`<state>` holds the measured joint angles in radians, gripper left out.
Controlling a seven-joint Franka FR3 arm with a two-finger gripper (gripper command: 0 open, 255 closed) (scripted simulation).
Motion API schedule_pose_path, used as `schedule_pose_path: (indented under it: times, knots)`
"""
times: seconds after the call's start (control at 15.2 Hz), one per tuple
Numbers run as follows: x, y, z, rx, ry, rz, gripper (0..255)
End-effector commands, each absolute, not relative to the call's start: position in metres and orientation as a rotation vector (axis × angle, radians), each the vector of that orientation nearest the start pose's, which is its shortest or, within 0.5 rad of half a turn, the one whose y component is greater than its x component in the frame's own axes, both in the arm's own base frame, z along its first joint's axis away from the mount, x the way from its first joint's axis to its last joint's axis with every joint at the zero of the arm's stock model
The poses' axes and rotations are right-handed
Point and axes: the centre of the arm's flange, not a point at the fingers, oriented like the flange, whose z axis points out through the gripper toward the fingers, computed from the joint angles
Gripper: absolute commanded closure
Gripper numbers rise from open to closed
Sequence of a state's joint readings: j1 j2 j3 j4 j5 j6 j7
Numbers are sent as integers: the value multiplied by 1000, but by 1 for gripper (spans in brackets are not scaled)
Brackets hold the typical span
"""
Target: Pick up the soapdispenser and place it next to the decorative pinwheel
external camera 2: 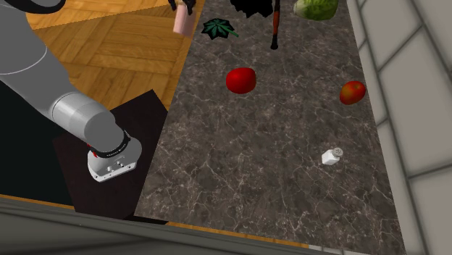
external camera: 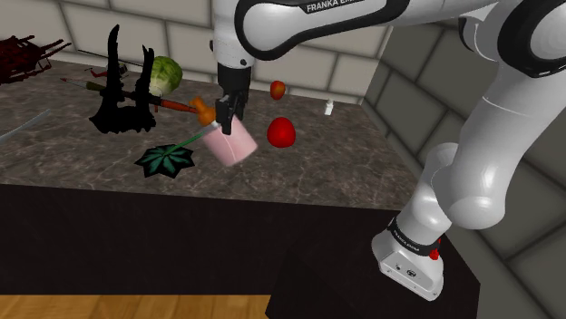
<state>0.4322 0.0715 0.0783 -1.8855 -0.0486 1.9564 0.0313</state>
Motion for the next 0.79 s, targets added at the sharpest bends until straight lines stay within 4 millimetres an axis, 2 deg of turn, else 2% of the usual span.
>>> schedule_pose_path:
  times: [0.0, 0.73]
  knots:
    - [507, 279, 457, -3082, -783, -18, 255]
    - [507, 279, 399, -3082, -783, -18, 255]
